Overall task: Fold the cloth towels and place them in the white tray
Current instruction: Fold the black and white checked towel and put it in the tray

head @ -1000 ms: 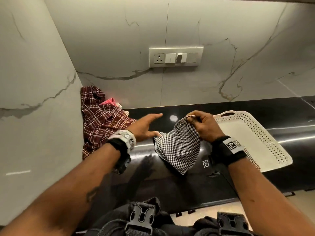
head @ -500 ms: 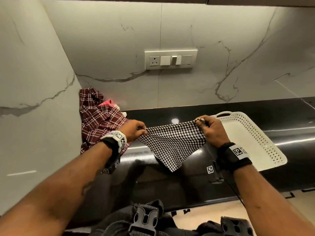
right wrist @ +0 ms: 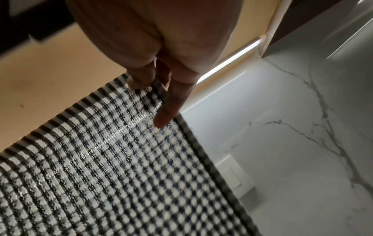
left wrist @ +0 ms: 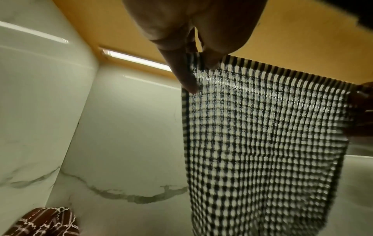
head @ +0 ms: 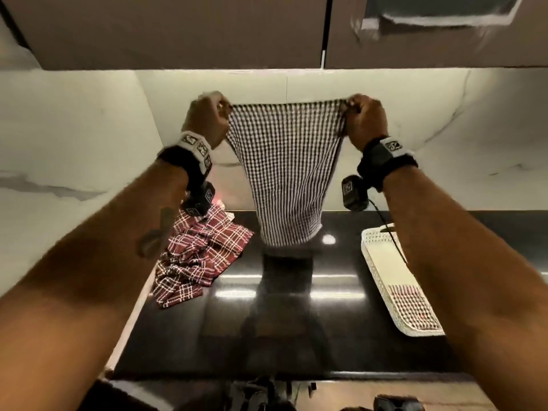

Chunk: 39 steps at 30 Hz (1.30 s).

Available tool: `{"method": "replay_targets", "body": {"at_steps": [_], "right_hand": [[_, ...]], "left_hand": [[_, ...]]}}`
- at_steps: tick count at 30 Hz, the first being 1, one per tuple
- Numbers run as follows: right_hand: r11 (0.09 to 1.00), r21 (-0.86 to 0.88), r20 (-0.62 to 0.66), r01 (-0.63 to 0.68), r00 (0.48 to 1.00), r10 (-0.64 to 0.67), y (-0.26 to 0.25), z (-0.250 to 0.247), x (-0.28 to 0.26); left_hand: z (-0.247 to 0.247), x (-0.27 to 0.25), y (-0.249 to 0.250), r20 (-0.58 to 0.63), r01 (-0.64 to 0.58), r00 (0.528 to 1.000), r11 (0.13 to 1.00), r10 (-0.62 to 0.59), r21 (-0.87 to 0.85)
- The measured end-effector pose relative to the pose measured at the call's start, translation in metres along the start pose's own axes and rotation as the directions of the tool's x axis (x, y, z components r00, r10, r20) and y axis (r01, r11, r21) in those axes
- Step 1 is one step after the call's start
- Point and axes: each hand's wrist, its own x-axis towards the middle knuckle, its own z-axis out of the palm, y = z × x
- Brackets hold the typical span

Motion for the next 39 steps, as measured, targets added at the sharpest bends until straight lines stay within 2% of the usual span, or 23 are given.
{"method": "replay_targets", "body": {"at_steps": [2, 4, 8, 11, 13, 15, 18, 21, 24, 26, 29, 31, 33, 36, 39], "right_hand": [[0.993, 0.103, -0.018, 0.056, 0.998, -0.054, -0.007, -0.015, -0.01], [0.978, 0.199, -0.015, 0.055, 0.998, -0.053, -0.002, -0.027, -0.028], [0.98, 0.199, 0.093, -0.025, 0.996, 0.007, 0.036, -0.034, -0.095], [0.983, 0.178, 0.166, -0.035, 0.986, 0.005, 0.069, -0.032, -0.178], [0.966, 0.218, 0.318, -0.142, 0.946, 0.067, 0.092, -0.026, -0.237], [0.961, 0.158, 0.454, -0.226, 0.881, 0.132, 0.118, -0.018, -0.292], [0.959, 0.03, 0.587, -0.281, 0.782, 0.211, 0.152, -0.015, -0.361], [0.949, -0.07, 0.678, -0.307, 0.684, 0.27, 0.17, -0.02, -0.407], [0.95, -0.11, 0.71, -0.291, 0.646, 0.28, 0.177, -0.033, -0.426], [0.947, -0.091, 0.74, -0.308, 0.616, 0.271, 0.172, -0.044, -0.429], [0.885, -0.029, 0.788, -0.465, 0.534, 0.306, 0.158, -0.058, -0.417], [0.83, 0.027, 0.784, -0.557, 0.527, 0.328, 0.15, -0.061, -0.403], [0.837, 0.049, 0.734, -0.546, 0.588, 0.34, 0.146, -0.056, -0.385], [0.841, 0.026, 0.62, -0.54, 0.669, 0.41, 0.15, -0.033, -0.355], [0.868, -0.047, 0.481, -0.495, 0.75, 0.454, 0.172, 0.006, -0.319]], "left_hand": [[-0.014, -0.015, 0.01, -0.025, -0.028, 0.999, 0.999, 0.028, -0.016], [-0.023, -0.042, 0.016, -0.042, -0.049, 0.998, 0.998, 0.047, -0.035], [-0.015, -0.13, 0.016, -0.025, -0.058, 0.998, 0.995, 0.056, -0.084], [0.001, -0.215, 0.007, 0.113, -0.062, 0.991, 0.994, 0.073, -0.095], [0.013, -0.272, 0.0, 0.26, -0.049, 0.962, 0.991, 0.08, -0.126], [0.021, -0.324, -0.007, 0.416, 0.031, 0.909, 0.991, 0.025, -0.127], [0.031, -0.387, -0.015, 0.602, 0.169, 0.792, 0.984, -0.099, -0.06], [0.037, -0.427, -0.015, 0.747, 0.276, 0.633, 0.961, -0.202, 0.025], [0.037, -0.446, -0.009, 0.846, 0.321, 0.476, 0.943, -0.24, 0.087], [0.033, -0.451, -0.005, 0.877, 0.325, 0.415, 0.94, -0.242, 0.106], [0.022, -0.444, -0.005, 0.905, 0.35, 0.365, 0.933, -0.219, 0.085], [0.015, -0.432, -0.005, 0.911, 0.382, 0.366, 0.924, -0.19, 0.039], [0.018, -0.417, -0.011, 0.893, 0.44, 0.407, 0.898, -0.191, -0.008], [0.042, -0.391, -0.03, 0.801, 0.473, 0.553, 0.878, -0.229, -0.075], [0.085, -0.351, -0.049, 0.718, 0.451, 0.646, 0.888, -0.259, -0.085]]}}
